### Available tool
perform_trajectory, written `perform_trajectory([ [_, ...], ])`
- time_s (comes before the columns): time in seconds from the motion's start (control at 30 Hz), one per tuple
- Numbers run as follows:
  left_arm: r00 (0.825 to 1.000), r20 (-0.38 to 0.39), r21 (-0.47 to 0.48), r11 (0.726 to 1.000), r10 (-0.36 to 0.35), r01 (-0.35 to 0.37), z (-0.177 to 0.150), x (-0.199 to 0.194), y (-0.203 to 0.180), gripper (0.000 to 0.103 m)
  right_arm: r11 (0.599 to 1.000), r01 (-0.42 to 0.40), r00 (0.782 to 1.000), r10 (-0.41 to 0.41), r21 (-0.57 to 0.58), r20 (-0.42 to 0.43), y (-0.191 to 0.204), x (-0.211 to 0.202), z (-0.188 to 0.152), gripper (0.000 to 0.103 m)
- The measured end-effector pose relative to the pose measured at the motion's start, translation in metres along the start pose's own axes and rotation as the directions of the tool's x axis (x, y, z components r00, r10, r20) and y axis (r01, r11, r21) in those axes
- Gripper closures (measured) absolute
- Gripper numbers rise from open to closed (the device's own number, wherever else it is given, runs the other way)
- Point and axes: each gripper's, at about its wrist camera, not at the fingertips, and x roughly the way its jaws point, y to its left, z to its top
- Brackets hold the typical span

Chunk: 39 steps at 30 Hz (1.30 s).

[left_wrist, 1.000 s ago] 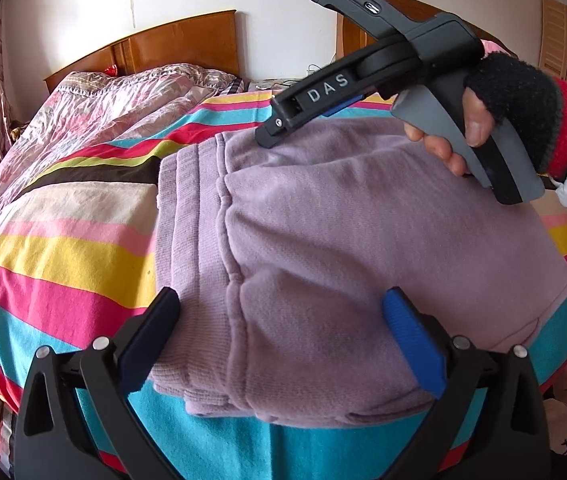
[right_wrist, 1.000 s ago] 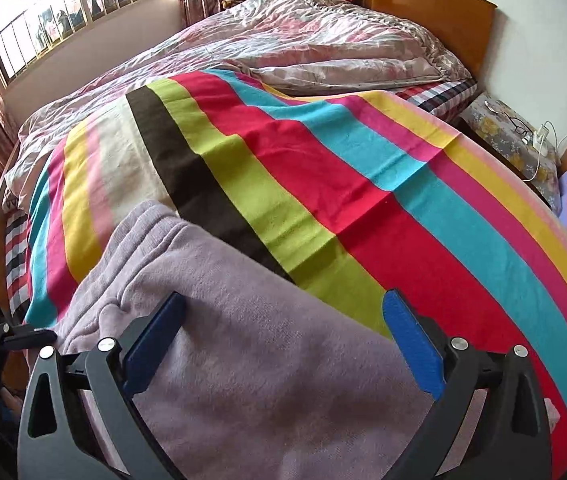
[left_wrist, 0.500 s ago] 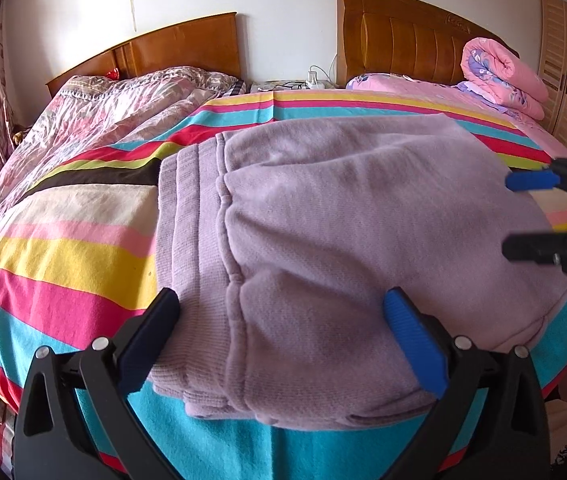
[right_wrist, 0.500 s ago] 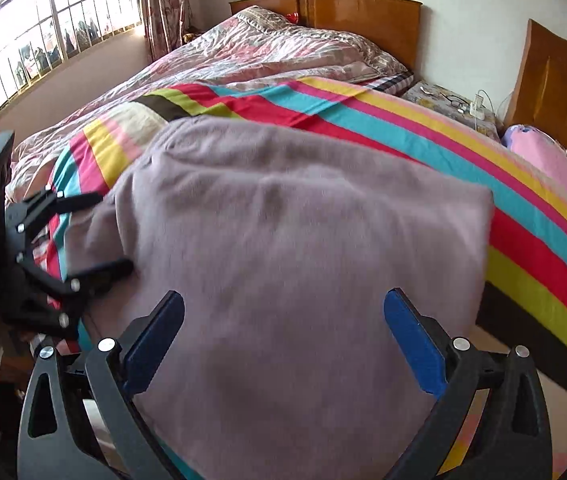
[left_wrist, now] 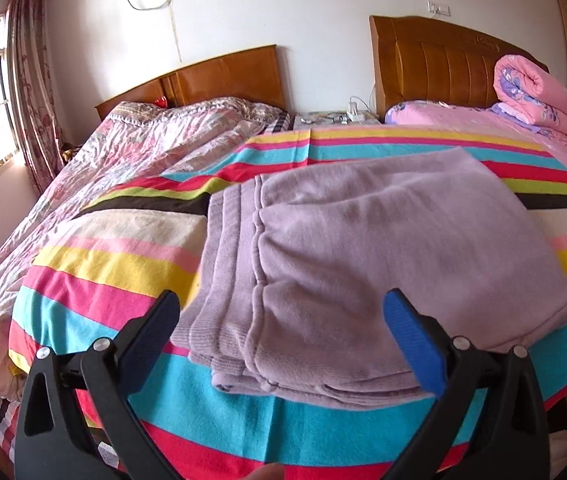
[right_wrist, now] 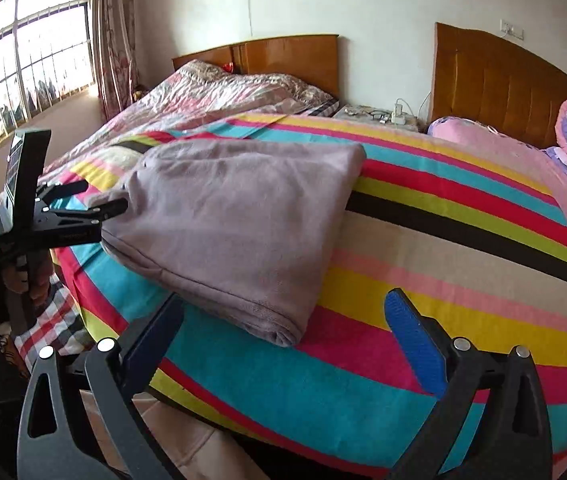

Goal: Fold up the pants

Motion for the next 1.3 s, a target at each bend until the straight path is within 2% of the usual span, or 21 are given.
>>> perform_trajectory([
  [0.07, 0.996, 0.085, -0.037, 0.999, 0.011, -0.008, 0.009, -0.032, -0.004, 0.001, 0.999, 0.045, 0.994, -0.047, 0.020, 0.094, 0.002, -0.030, 0.002, 0.005],
  [0.13, 0.983, 0.182, -0.056, 0.998, 0.000, 0.011, 0.019, -0.064, -0.011, 0.001, 0.995, 0.091, 0.980, -0.095, 0.031, 0.176, 0.005, -0.054, 0.004, 0.005],
  [0.2, 0.962, 0.271, -0.055, 0.998, 0.012, 0.003, 0.026, -0.093, -0.022, 0.001, 0.993, 0.109, 0.969, -0.115, 0.036, 0.217, 0.010, -0.068, 0.005, 0.005],
  [0.23, 0.959, 0.281, -0.048, 0.999, 0.033, -0.020, 0.027, -0.103, -0.029, 0.001, 0.994, 0.106, 0.968, -0.112, 0.037, 0.225, 0.013, -0.072, 0.003, 0.005],
  [0.3, 0.959, 0.276, -0.034, 0.998, 0.058, -0.050, 0.029, -0.115, -0.042, 0.001, 0.994, 0.105, 0.970, -0.107, 0.021, 0.217, 0.025, -0.072, 0.000, 0.005],
  [0.37, 0.964, 0.266, -0.023, 1.000, 0.019, -0.013, 0.026, -0.120, -0.051, 0.001, 0.993, 0.117, 0.973, -0.112, -0.013, 0.202, 0.037, -0.069, -0.008, 0.005],
  [0.53, 0.989, 0.133, 0.017, 0.998, -0.057, 0.055, 0.009, -0.101, -0.069, 0.001, 0.991, 0.129, 0.987, -0.124, -0.039, 0.106, 0.046, -0.045, -0.028, 0.005],
  [0.63, 0.993, 0.082, 0.003, 0.997, -0.082, 0.082, 0.002, -0.089, -0.070, 0.001, 0.993, 0.117, 0.989, -0.116, -0.005, 0.095, 0.041, -0.041, -0.030, 0.005],
  [0.93, 0.994, 0.082, -0.030, 0.997, -0.074, 0.077, -0.001, -0.084, -0.062, 0.001, 0.990, 0.119, 0.982, -0.128, 0.071, 0.138, 0.031, -0.049, -0.027, 0.005],
  [1.3, 0.994, 0.077, -0.034, 0.996, -0.078, 0.081, -0.002, -0.084, -0.062, 0.001, 0.992, 0.109, 0.985, -0.116, 0.064, 0.128, 0.034, -0.047, -0.026, 0.005],
])
